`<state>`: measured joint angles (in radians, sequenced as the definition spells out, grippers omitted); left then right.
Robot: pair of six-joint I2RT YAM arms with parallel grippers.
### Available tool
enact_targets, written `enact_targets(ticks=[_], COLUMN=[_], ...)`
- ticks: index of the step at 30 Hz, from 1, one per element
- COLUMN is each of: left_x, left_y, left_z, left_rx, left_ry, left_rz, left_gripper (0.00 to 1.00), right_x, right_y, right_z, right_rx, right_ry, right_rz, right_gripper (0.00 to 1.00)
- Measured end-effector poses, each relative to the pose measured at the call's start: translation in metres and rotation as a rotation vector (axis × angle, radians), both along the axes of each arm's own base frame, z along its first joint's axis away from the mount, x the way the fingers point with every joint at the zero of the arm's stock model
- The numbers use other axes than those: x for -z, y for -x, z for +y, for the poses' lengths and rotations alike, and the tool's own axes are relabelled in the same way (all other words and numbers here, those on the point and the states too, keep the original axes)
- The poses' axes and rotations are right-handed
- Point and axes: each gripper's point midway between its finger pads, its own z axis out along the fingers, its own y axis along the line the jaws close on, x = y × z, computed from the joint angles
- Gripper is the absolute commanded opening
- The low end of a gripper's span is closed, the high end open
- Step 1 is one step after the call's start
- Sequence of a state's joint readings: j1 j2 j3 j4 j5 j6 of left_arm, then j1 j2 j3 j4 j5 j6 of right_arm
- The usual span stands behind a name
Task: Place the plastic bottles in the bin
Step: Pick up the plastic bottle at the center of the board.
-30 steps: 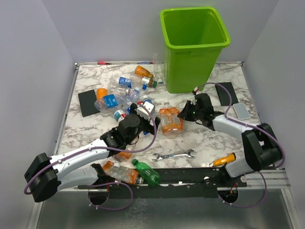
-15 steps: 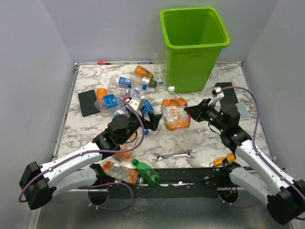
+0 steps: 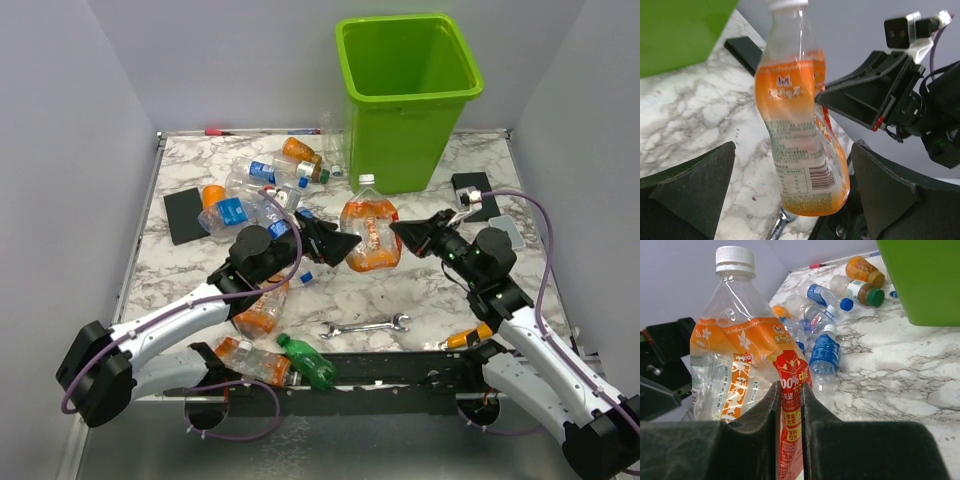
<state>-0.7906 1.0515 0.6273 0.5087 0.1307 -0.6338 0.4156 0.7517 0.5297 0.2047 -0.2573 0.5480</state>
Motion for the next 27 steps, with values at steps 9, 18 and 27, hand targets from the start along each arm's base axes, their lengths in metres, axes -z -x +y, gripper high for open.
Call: enact_targets(ticks=[9, 18, 27], left_x=[0.009, 0.009, 0.009], left_y=[0.016, 0.021, 0.021], left_z=[-0.025, -0.032, -0.032], left_rx=[0.159, 0.219, 0.220], left_ry=[0.050, 0.065, 0.023], left_rz=[0.078, 0.081, 0.031], left_gripper=[0.80, 0.34, 0.21], right_x=[-0.015, -0.015, -0.031], right_y=[0.001, 0.001, 0.007], right_z=[0.005, 0.008, 0.006], right_rx=[-0.017, -0.032, -0.039], right_ry=[-0.077, -0.104, -0.077], right_rz=[-0.016, -0.013, -0.002], right_gripper=[0.00, 0.11, 0.83])
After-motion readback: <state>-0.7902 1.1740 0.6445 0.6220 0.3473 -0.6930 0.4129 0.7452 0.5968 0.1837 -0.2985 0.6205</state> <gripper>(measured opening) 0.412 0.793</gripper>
